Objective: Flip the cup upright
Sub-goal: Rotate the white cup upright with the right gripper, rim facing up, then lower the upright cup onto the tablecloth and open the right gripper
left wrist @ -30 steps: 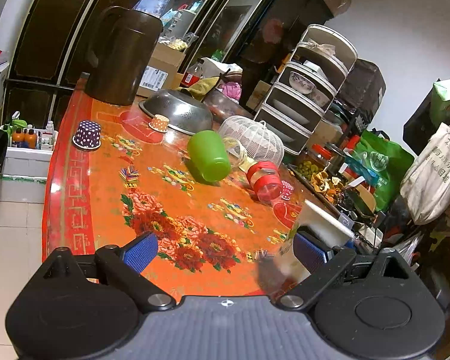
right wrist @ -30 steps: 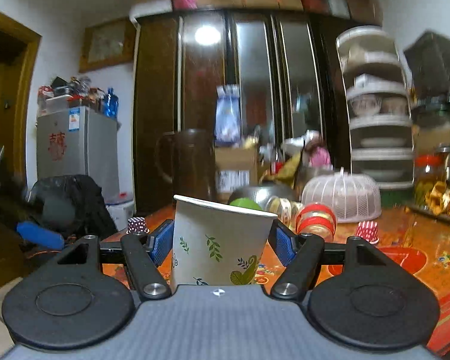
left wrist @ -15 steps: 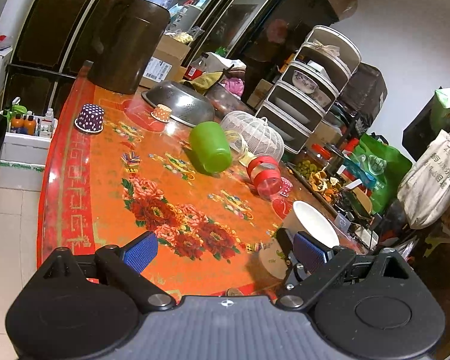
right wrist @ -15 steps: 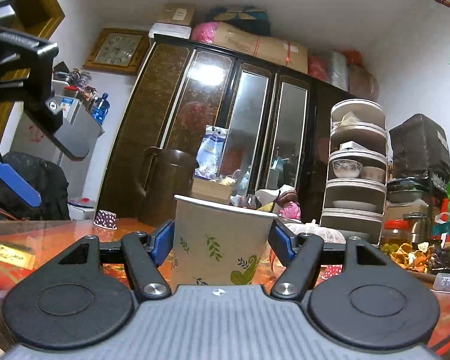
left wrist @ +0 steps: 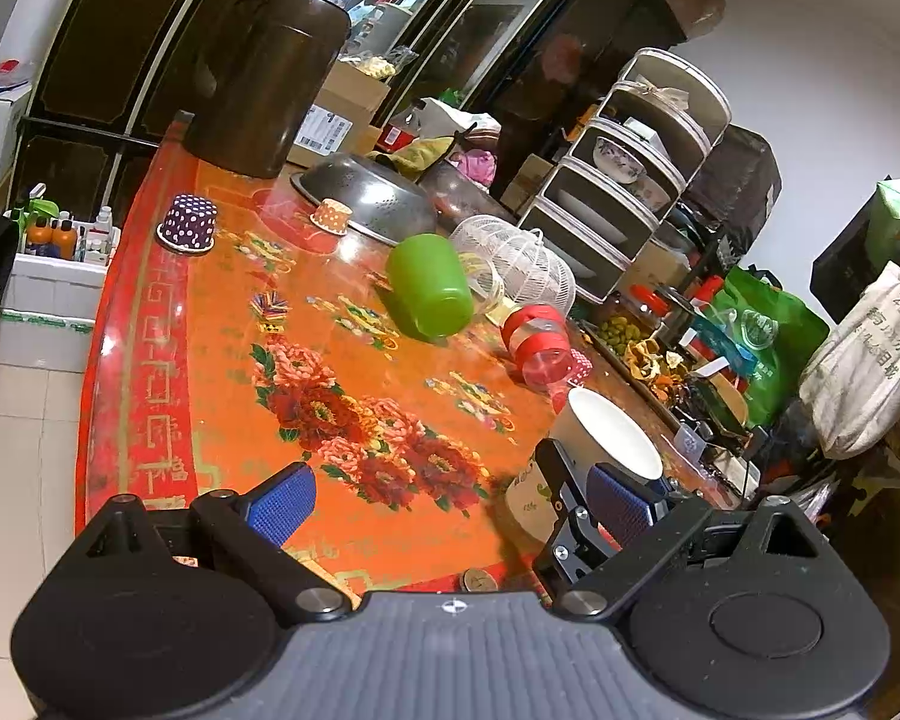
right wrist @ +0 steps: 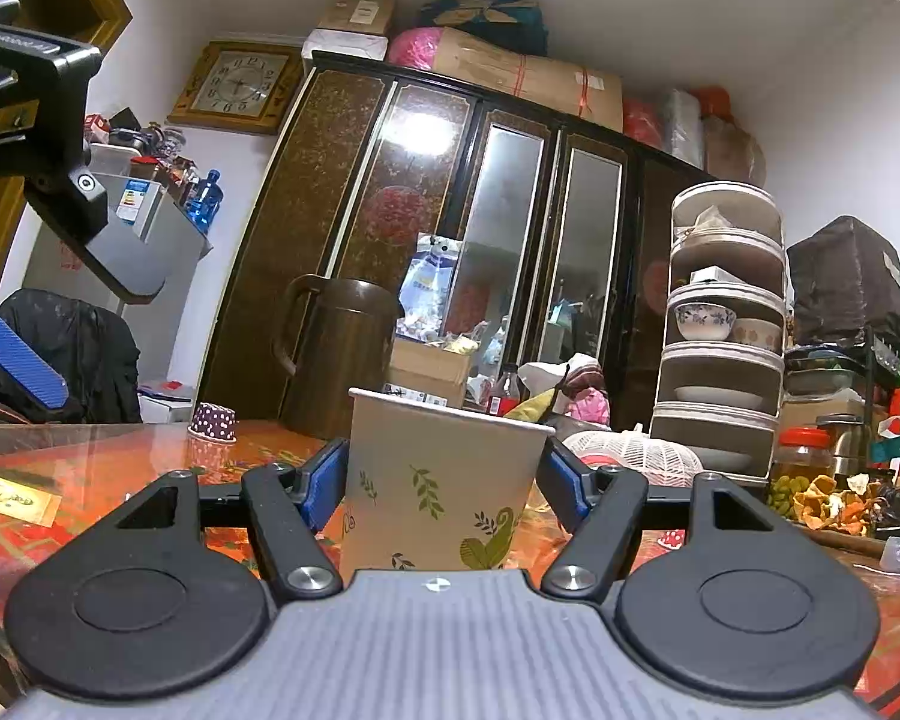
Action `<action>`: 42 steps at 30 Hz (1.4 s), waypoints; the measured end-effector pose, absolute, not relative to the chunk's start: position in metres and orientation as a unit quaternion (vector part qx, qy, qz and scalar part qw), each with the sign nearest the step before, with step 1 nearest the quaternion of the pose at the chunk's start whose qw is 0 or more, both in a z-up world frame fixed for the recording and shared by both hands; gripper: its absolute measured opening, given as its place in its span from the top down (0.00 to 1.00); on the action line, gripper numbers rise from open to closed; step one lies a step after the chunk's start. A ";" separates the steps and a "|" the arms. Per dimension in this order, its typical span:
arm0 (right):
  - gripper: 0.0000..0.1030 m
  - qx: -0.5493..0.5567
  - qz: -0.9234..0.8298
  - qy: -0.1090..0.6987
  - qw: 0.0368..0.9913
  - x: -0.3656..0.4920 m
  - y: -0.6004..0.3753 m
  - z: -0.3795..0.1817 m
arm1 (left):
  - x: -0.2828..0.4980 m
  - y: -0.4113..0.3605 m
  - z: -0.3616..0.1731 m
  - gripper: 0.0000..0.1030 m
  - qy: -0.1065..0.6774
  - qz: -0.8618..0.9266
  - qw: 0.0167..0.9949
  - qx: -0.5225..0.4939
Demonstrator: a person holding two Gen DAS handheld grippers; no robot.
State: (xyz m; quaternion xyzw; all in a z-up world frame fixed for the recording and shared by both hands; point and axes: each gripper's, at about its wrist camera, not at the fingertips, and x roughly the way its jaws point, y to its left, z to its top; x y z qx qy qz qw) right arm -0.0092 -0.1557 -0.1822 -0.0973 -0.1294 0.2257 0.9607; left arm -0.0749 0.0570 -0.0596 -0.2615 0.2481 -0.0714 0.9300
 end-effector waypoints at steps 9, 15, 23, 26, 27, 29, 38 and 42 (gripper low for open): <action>0.30 -0.090 0.245 -0.100 0.960 -0.006 -0.159 -0.179 | -0.075 0.056 -0.060 0.05 0.252 -0.069 0.928 -0.265; 0.11 -0.089 0.258 -0.054 0.961 -0.004 -0.160 -0.170 | -0.074 0.049 -0.059 0.05 0.258 -0.065 0.932 -0.247; 0.01 -0.051 0.267 0.042 0.961 -0.018 -0.192 -0.147 | -0.075 0.019 -0.058 0.00 0.236 -0.006 0.964 -0.122; 0.01 -0.015 0.254 0.114 0.960 -0.019 -0.210 -0.133 | -0.072 0.010 -0.056 0.00 0.247 -0.008 0.965 -0.092; 0.01 -0.008 0.251 0.143 0.957 -0.018 -0.216 -0.127 | -0.073 0.007 -0.053 0.00 0.247 -0.009 0.965 -0.088; 0.01 0.000 0.262 0.188 0.946 -0.013 -0.226 -0.115 | -0.076 0.001 -0.042 0.00 0.242 -0.012 0.967 -0.079; 0.01 0.009 0.277 0.215 0.936 -0.046 -0.261 -0.048 | -0.106 -0.033 0.021 0.00 0.241 -0.059 0.966 -0.078; 0.01 0.007 0.287 0.194 0.938 -0.063 -0.275 -0.031 | -0.110 -0.048 0.034 0.00 0.243 -0.060 0.967 -0.050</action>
